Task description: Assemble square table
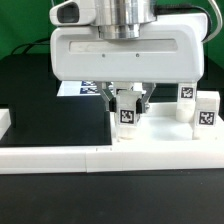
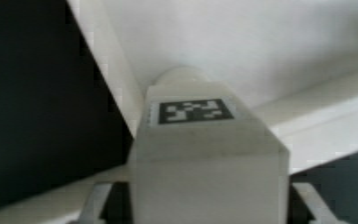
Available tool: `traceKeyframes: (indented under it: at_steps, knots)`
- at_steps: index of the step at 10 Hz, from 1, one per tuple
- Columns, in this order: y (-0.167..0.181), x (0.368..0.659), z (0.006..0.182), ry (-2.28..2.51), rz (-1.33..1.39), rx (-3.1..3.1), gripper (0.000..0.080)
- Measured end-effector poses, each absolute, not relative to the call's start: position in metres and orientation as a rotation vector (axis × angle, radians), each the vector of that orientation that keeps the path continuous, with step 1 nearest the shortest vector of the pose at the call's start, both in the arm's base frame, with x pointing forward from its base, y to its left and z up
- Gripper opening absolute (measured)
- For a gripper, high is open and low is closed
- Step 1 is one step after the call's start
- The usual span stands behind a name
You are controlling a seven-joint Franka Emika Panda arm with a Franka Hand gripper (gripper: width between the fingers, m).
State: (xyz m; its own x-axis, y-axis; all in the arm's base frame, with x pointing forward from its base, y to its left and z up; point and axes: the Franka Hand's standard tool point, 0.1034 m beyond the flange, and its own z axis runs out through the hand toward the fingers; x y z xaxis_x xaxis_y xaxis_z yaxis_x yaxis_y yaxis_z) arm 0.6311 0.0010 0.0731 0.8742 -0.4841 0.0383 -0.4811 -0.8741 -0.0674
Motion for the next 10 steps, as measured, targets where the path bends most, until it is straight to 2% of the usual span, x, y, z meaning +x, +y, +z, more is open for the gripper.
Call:
traceKeyframes:
  at_steps: [2, 5, 7, 10]
  knots:
    - [-0.0003, 0.6310, 0.0727, 0.932, -0.078, -2.939, 0.0290]
    - [-0.0045, 0.6271, 0.0748, 1.723, 0.045, -2.517, 0.0290]
    - [-0.0058, 0.6247, 0.0711, 2.047, 0.078, -2.185, 0.0291]
    - [-0.0060, 0.6233, 0.0704, 2.274, 0.094, -1.956, 0.0291]
